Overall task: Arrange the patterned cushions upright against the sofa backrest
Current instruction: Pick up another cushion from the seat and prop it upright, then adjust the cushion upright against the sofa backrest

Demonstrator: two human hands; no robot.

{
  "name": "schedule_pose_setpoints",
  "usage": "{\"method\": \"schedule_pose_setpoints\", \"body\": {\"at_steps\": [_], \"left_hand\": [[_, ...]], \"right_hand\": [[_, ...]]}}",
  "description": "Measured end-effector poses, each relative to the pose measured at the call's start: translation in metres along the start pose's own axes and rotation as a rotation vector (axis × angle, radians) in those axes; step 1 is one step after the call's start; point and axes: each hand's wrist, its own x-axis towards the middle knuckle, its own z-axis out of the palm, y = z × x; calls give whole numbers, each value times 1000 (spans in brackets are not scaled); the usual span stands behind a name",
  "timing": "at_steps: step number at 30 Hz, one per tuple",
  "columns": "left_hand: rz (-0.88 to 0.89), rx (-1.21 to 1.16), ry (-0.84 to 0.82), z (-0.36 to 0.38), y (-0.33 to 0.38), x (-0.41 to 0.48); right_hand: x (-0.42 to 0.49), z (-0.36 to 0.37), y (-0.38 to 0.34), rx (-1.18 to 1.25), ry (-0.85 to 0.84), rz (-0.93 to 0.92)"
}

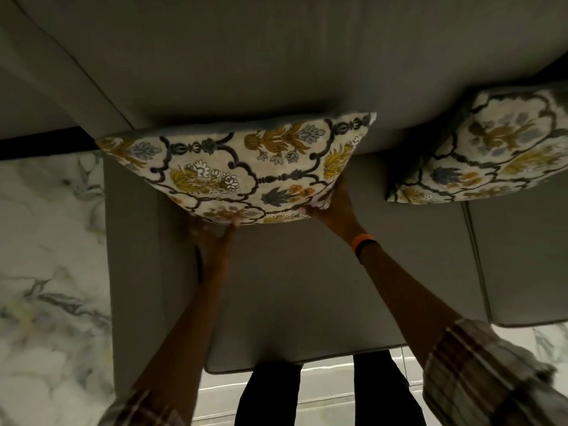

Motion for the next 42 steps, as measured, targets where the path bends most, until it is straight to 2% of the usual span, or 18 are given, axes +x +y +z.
{"method": "schedule_pose_setpoints", "body": {"at_steps": [1, 3, 7, 10, 15, 20, 22, 24, 26, 28, 30, 32, 33, 34, 35, 37, 38, 42], "left_hand": [[-77, 45, 0, 13, -10, -13], [-95, 114, -32, 48, -16, -44], [85, 249, -358, 124, -17, -95], [248, 385, -518, 183, 0, -116], [304, 334, -533, 275, 46, -144], [309, 142, -525, 367, 100, -156], [335, 118, -539, 396, 117, -157], [392, 127, -550, 418, 135, -168], [547, 215, -519, 435, 147, -180], [579, 237, -506, 439, 148, -183], [481, 180, -541, 439, 149, -187], [241, -288, -658, 440, 157, -194], [353, -190, -619, 441, 165, -199], [543, 90, -538, 446, 164, -198], [615, 113, -467, 453, 158, -198], [477, 75, -416, 459, 173, -195], [484, 70, -412, 459, 179, -195], [384, -14, -496, 452, 165, -190]], "right_hand": [[-8, -3, 10, -22, -8, 29], [-24, -22, 34, -50, -35, 129], [-49, -93, 95, -104, 12, 244], [-58, -173, 134, -152, 69, 311], [-50, -314, 178, -138, 256, 328], [-8, -437, 187, 29, 518, 188], [16, -476, 187, 43, 460, 105], [42, -509, 183, -6, 286, 11], [62, -523, 173, -30, 78, -50], [73, -525, 162, -19, -64, -65], [74, -529, 159, 1, -51, -84], [69, -536, 164, 26, 31, -106], [67, -540, 170, 32, 78, -113], [64, -542, 173, 39, 106, -108], [64, -543, 179, 52, 113, -100], [66, -542, 183, 47, 81, -97], [68, -542, 183, 42, 68, -110], [68, -538, 180, 57, 100, -104]]}}
